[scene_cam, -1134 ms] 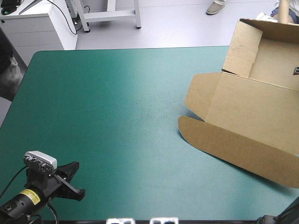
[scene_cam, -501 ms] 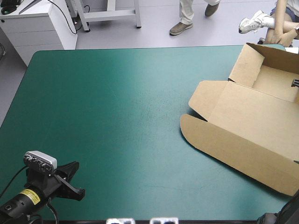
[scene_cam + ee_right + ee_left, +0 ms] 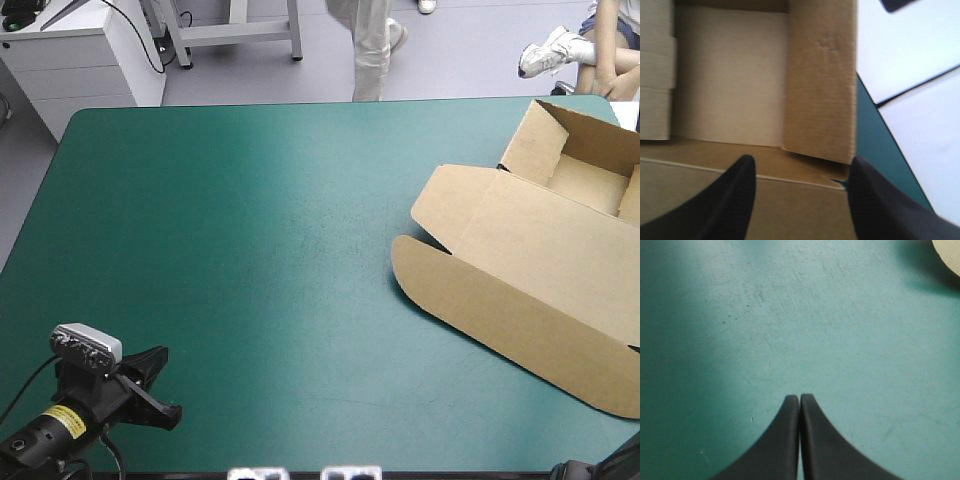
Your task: Fold the box
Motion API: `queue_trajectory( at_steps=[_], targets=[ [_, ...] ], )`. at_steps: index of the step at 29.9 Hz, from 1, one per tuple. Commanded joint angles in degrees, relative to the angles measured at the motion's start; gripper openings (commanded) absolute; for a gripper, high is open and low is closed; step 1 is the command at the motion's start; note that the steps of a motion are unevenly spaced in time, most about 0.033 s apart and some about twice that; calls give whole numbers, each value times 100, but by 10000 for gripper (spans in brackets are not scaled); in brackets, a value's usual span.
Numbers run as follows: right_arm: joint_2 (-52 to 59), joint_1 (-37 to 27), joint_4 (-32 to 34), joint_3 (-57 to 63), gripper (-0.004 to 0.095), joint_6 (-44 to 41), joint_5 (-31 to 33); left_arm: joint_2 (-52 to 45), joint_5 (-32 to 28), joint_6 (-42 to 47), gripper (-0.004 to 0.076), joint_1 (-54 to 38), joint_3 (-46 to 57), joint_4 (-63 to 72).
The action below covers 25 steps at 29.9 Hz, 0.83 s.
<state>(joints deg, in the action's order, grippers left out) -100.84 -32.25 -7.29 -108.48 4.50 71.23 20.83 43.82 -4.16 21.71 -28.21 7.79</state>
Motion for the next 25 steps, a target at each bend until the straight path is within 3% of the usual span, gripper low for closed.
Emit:
queue_trajectory(
  at_steps=[1, 6, 14, 17, 21, 25],
  targets=[
    [716, -18, -922, -185, 334, 348, 44, 37, -403, -16, -8, 24, -143, 85],
    [1428, 321, -1944, -5, -18, 863, 44, 37, -403, -16, -8, 24, -143, 85],
    [2314, 2436, -1860, 509, -14, 1275, 3, 37, -403, -16, -8, 24, -143, 85],
    [2658, 3290, -1543, 901, -14, 1290, -225, 37, -425, -16, -8, 24, -143, 85],
    [3216, 4172, -732, 1673, -14, 1131, -820, 37, -447, -16, -8, 24, -143, 74],
    [3952, 4405, -448, 2875, -14, 1009, -1662, 37, -508, -16, -8, 24, -143, 74]
  ],
)
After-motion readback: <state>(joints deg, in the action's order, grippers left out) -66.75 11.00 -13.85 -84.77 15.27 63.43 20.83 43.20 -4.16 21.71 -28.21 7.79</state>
